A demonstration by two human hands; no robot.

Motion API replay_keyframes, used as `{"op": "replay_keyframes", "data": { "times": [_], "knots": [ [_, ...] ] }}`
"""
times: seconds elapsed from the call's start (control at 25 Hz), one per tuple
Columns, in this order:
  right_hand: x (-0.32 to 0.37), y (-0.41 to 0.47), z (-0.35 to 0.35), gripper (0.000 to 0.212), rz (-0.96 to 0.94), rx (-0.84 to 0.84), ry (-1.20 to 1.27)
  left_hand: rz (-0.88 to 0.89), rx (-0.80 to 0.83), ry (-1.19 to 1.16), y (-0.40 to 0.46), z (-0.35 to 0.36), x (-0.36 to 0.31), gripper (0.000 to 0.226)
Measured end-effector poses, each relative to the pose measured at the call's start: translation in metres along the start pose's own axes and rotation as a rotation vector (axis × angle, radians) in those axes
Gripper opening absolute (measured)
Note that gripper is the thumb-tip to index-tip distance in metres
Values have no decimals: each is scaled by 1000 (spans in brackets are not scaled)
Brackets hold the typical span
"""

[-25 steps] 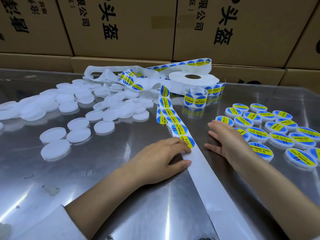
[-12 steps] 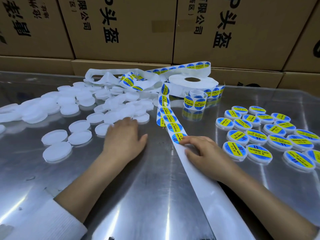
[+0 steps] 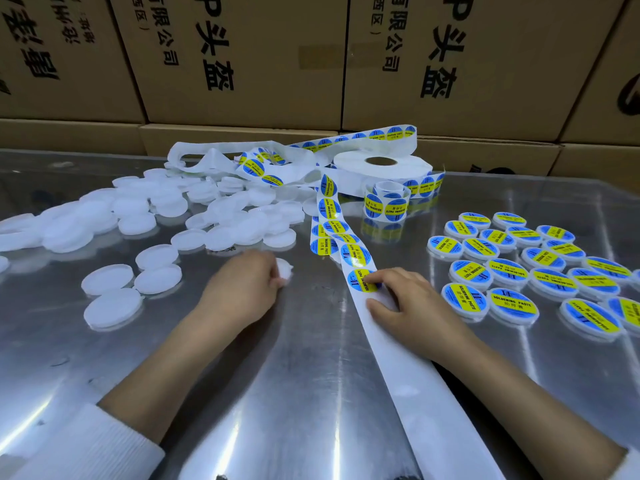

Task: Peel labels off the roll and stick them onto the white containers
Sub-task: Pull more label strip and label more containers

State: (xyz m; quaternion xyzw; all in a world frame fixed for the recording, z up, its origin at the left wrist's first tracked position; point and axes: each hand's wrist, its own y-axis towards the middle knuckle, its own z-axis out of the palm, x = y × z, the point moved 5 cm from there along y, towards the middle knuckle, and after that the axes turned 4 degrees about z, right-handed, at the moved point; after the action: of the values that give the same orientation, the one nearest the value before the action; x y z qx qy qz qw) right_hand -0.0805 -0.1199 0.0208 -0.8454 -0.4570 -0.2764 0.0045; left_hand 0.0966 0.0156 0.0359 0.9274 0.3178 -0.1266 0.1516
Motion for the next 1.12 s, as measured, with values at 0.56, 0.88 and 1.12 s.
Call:
{"op": "replay_keyframes", "data": {
  "times": [0.56, 0.88, 1.12],
  "knots": [
    [-7, 2, 1, 47, 17, -28, 26, 193, -69, -418, -10, 17, -34, 12],
    [8, -1, -2, 39, -87, -86, 30, 508, -39, -267, -20, 23, -64, 31],
    [11, -4, -4, 39, -106, -108, 64, 460, -108, -311, -23, 14, -65, 13]
  ]
}}
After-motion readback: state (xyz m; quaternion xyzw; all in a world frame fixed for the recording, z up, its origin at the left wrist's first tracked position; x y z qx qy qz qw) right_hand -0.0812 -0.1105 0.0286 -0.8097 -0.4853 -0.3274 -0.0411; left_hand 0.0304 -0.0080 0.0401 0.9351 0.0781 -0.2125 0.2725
